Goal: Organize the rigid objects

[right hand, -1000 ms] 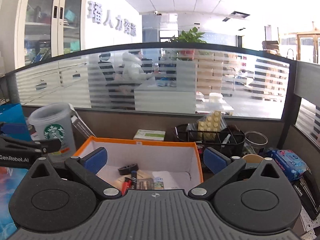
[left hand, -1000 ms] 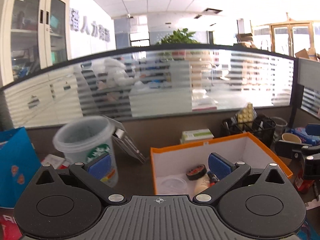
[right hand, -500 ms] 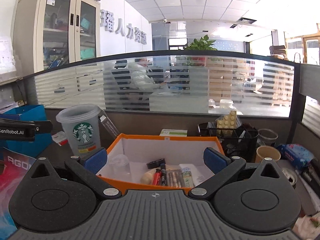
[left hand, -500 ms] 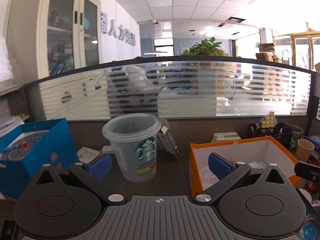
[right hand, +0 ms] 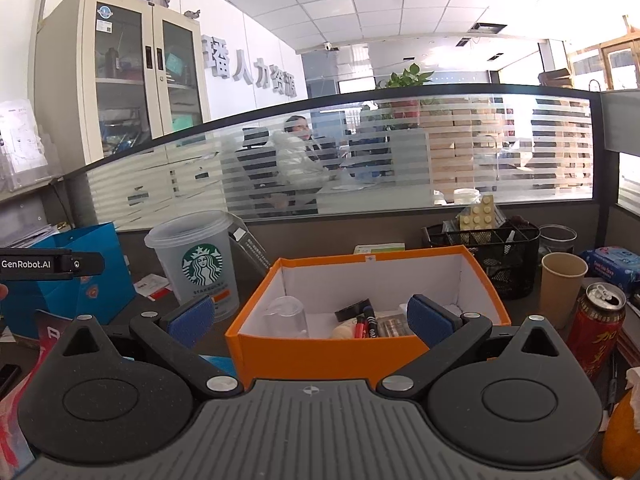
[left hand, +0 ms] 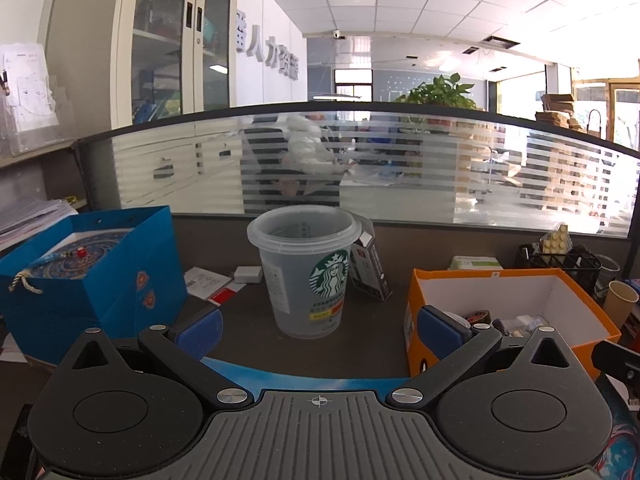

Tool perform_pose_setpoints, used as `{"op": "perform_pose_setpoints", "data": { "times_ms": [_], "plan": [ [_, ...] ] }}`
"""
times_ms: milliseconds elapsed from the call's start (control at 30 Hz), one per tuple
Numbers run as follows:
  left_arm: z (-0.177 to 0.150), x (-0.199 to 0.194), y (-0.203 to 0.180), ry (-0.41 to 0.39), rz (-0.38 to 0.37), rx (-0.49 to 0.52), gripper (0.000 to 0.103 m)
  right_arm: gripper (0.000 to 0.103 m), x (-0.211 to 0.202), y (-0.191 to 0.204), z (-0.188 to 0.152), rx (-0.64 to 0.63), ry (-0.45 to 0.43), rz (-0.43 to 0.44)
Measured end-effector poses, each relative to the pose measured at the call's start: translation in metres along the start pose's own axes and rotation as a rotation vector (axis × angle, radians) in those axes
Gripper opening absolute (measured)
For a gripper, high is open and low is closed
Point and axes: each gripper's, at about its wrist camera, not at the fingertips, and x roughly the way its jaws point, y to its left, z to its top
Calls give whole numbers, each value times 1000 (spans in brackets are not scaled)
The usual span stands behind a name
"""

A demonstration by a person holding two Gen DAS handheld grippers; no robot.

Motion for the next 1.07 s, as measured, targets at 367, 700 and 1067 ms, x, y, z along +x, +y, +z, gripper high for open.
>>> {"op": "perform_pose_setpoints", "data": {
  "times_ms": [367,700,1067],
  "plan": [
    [-11,0,8,28,-7,-13,103,103,2,16,-11,-56,20,10],
    [-19,6,12,52,4,-20,103,103,5,25,-14,-89,27,19],
    [-24,-2,17,-1,3,-63,103,103,5,30,-15,-108,34,26]
  ]
}}
